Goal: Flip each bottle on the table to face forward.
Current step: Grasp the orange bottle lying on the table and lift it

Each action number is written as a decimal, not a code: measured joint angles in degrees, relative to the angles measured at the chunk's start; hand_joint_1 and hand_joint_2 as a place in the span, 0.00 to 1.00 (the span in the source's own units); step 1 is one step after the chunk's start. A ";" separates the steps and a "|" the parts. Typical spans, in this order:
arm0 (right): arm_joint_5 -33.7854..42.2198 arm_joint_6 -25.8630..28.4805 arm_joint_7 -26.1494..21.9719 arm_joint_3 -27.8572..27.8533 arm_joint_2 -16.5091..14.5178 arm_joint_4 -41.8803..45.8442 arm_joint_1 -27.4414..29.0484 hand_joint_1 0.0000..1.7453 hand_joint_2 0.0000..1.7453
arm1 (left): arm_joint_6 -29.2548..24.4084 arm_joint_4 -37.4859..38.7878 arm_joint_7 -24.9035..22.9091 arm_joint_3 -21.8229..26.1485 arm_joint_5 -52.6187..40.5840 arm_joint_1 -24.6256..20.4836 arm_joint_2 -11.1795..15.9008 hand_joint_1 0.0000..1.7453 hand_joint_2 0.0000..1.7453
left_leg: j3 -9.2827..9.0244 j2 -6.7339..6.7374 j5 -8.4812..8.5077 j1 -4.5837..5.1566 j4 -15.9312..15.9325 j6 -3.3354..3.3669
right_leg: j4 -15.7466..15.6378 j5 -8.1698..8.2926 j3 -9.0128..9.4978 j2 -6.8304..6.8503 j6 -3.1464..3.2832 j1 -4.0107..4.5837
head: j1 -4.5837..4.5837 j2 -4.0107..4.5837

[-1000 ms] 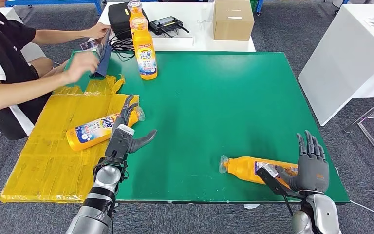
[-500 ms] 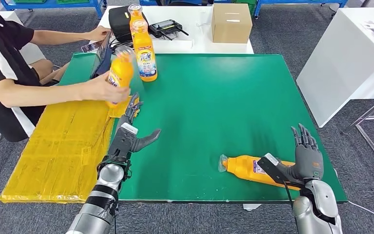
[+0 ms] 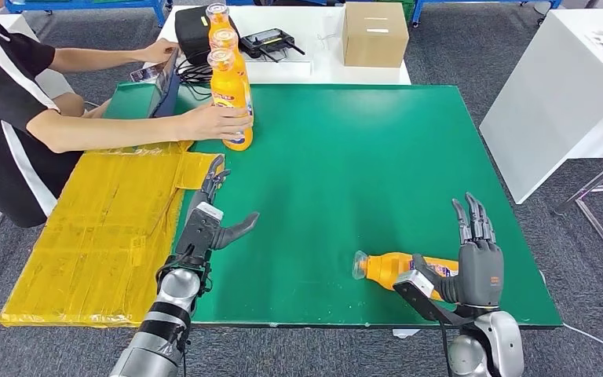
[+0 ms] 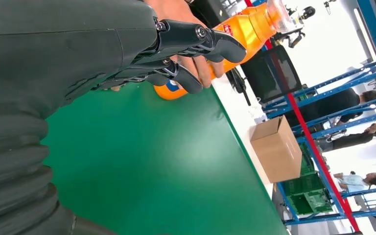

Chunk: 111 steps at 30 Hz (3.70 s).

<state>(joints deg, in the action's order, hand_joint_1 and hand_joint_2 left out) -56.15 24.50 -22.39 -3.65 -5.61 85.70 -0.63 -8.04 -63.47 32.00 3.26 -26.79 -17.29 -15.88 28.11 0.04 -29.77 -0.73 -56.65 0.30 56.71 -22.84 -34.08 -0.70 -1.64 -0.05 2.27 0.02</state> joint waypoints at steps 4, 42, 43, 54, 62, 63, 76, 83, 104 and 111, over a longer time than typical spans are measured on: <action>1.07 -2.43 -0.57 2.31 -0.63 3.90 1.42 0.00 1.00 | -0.02 0.00 -0.11 0.02 -0.07 0.02 -0.07 0.00 1.00 | 0.07 0.00 -0.01 0.02 0.00 0.01 | -0.01 0.00 -0.04 0.00 0.00 -0.02 | -0.02 0.00; -24.71 -3.14 20.13 1.40 4.42 -17.12 -3.13 0.00 1.00 | 0.17 1.59 -0.72 0.69 0.05 -0.63 -0.08 0.00 1.00 | 0.17 -0.03 -0.01 0.05 0.00 0.02 | -0.02 0.00 -0.13 0.02 0.00 -0.02 | -0.01 0.00; -25.70 -2.80 20.86 1.35 4.41 -17.21 -3.22 0.00 1.00 | 0.17 1.58 -0.80 0.74 0.02 -0.60 -0.08 0.00 1.00 | 0.18 -0.03 -0.01 0.05 0.00 0.02 | -0.02 0.00 -0.13 0.02 0.00 -0.02 | 0.00 0.00; -30.77 -2.15 25.91 0.01 4.06 -18.09 -4.59 0.00 1.00 | 0.29 1.29 -1.62 1.21 -0.47 0.13 -0.29 0.00 1.00 | 0.18 -0.03 -0.01 0.05 0.00 0.02 | -0.02 0.00 -0.14 0.02 0.00 -0.03 | 0.01 0.00; -30.92 -5.87 27.18 -0.76 4.37 -20.06 -5.78 0.00 1.00 | 0.89 1.14 -1.66 1.62 -0.37 0.11 -0.40 0.00 1.00 | 0.13 -0.03 -0.01 0.05 0.00 0.02 | -0.02 0.00 -0.13 0.02 0.00 -0.02 | -0.01 0.00; -30.92 -6.37 27.27 -0.78 4.50 -20.46 -6.00 0.00 1.00 | 0.90 1.14 -1.66 1.68 -0.28 0.10 -0.42 0.00 1.00 | 0.10 -0.02 -0.01 0.06 0.00 0.02 | -0.03 0.00 -0.11 0.01 0.00 -0.02 | 0.00 0.00; -30.92 -10.60 24.45 -1.55 7.70 -28.96 -8.96 0.87 1.00 | 1.26 2.38 -0.43 1.78 0.98 -1.61 -0.43 0.00 1.00 | -0.62 0.02 -0.06 0.10 0.00 0.05 | -0.13 0.00 0.61 0.00 -0.01 0.00 | -0.01 0.00; -30.95 -10.79 23.41 -1.40 8.61 -31.50 -10.24 0.87 1.00 | 1.27 3.53 -0.07 1.73 1.27 -2.27 -0.43 0.00 1.00 | -0.93 -0.01 -0.07 0.09 0.00 0.05 | -0.20 0.00 0.91 0.01 -0.01 0.03 | -0.02 0.00; -12.79 0.00 12.78 -0.70 2.16 -21.65 -7.43 1.00 1.00 | 2.24 2.79 -0.53 1.01 1.04 -0.59 -0.81 0.00 1.00 | -0.21 -0.02 -0.01 -0.02 0.00 0.02 | -0.13 0.02 0.25 0.00 0.00 -0.01 | 0.02 0.00; 1.08 0.23 5.69 -0.82 -1.15 -14.51 -6.71 1.00 1.00 | 3.53 2.41 -0.67 -0.69 1.15 0.17 -0.95 0.00 1.00 | 0.01 -0.07 0.00 -0.02 0.00 0.01 | -0.09 0.01 0.04 0.03 -0.01 0.00 | -0.01 0.00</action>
<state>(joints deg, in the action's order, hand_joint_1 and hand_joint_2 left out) -55.07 24.73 -16.70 -4.47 -6.75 71.19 -7.34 -4.51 -61.06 31.34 2.56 -25.64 -17.13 -16.83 28.12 -0.03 -29.77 -0.75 -56.65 0.31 56.63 -22.82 -34.04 -0.67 -1.65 -0.04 2.26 0.02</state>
